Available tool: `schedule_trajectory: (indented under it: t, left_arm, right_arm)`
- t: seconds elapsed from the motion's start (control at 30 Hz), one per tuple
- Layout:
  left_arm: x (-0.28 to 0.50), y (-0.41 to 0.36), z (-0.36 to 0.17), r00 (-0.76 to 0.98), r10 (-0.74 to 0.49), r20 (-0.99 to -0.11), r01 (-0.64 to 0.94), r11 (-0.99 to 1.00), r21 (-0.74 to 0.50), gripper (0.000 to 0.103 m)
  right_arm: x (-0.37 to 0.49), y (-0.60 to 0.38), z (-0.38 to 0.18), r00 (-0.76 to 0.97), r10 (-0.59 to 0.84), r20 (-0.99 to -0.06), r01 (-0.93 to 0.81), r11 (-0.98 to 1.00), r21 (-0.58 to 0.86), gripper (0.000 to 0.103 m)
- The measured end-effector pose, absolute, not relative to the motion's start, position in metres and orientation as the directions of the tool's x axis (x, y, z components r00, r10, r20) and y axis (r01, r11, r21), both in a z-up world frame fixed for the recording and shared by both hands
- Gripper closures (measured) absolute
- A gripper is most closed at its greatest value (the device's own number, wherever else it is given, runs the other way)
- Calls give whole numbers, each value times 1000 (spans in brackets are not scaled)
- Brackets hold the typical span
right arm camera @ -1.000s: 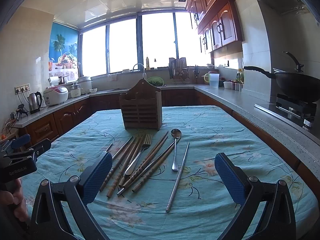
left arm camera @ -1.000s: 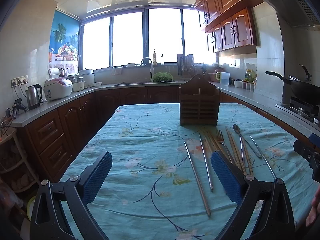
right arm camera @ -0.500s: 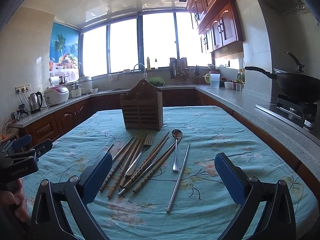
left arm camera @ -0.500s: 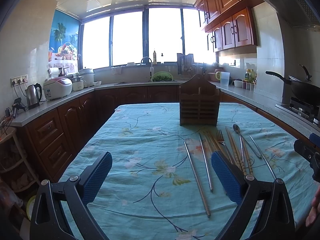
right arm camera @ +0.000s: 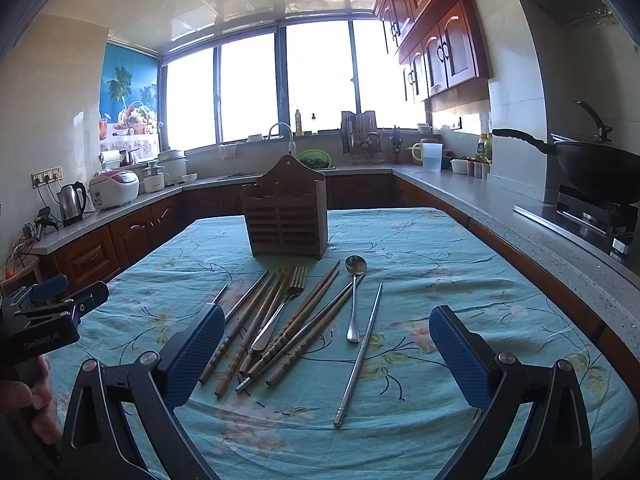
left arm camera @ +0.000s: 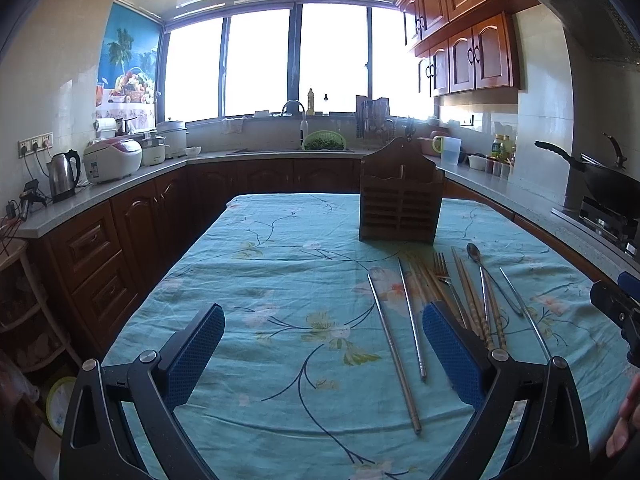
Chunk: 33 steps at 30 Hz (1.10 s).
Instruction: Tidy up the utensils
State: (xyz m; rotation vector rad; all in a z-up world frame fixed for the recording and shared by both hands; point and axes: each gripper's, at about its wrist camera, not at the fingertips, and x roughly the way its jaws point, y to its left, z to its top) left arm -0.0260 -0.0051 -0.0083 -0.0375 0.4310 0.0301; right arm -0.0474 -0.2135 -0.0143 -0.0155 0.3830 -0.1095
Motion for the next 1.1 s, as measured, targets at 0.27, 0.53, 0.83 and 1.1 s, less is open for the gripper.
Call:
schedule_trajectory:
  t: [0.27, 0.53, 0.83, 1.1]
  left_arm:
    - [5, 5, 1, 855, -22, -518, -27, 996, -87, 3]
    - [60, 12, 12, 779, -77, -622, -5, 992, -129, 7]
    - [133, -3, 12, 646, -155, -748, 73, 987, -141, 29]
    - [192, -18, -12, 548, -166, -820, 87, 986, -142, 48]
  right_arm:
    - [-30, -221, -9, 876, -98, -472, 105, 994, -11, 0]
    - [5, -243, -6, 852, -76, -518, 117, 992, 48, 9]
    - [72, -283, -17, 755, -35, -655, 181, 971, 158, 46]
    - [127, -304, -46, 662, -57, -747, 231, 964, 132, 70]
